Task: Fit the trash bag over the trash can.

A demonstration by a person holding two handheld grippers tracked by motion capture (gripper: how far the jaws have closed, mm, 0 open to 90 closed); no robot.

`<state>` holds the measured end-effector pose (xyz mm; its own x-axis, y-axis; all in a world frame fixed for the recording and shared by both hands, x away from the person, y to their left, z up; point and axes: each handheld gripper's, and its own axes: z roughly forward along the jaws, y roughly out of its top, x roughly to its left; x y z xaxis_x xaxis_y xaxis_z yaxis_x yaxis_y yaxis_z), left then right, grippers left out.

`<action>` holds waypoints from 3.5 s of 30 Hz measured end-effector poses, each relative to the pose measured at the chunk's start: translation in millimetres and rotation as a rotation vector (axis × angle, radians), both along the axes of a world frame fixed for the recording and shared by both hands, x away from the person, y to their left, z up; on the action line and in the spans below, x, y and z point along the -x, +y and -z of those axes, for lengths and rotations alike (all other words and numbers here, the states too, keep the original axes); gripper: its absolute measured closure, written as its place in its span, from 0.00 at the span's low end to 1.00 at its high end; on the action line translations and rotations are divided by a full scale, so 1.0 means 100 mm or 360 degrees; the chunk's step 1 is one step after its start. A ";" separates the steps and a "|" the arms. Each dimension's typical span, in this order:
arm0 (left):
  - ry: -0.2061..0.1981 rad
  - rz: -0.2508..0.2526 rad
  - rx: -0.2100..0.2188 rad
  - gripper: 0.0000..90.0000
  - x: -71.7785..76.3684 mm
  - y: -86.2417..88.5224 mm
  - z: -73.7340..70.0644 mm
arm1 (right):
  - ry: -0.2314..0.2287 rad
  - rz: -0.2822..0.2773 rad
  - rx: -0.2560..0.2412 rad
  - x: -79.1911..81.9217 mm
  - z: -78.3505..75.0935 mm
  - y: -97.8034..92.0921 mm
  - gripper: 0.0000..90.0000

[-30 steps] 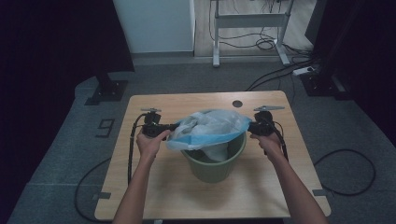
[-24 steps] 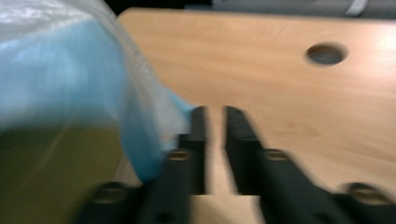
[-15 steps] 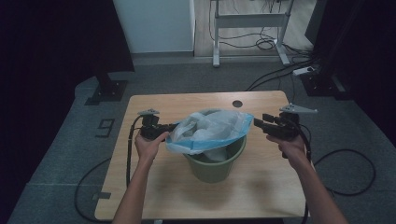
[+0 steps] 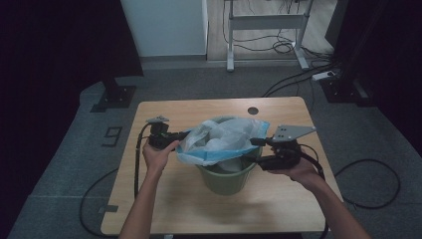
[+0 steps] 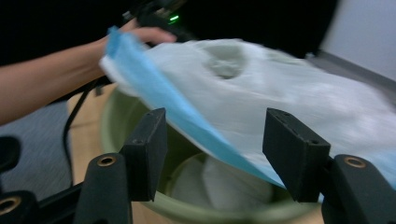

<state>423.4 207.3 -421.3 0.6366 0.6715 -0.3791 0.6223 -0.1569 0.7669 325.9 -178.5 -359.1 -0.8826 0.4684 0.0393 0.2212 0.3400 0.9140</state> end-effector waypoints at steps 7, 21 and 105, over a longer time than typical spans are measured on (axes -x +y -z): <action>0.0004 0.0018 -0.0014 0.99 -0.02 -0.03 -0.02 | -0.0046 -0.0122 0.0112 -0.05 0.06 0.25 0.50; -0.0024 0.0015 -0.0033 1.00 -0.01 -0.08 -0.06 | -0.0111 -0.0315 0.0103 0.18 -0.02 0.15 0.99; -0.0355 0.0041 -0.0166 0.31 0.38 0.26 -0.36 | 0.0066 0.0443 -0.0114 0.18 1.09 -0.78 0.43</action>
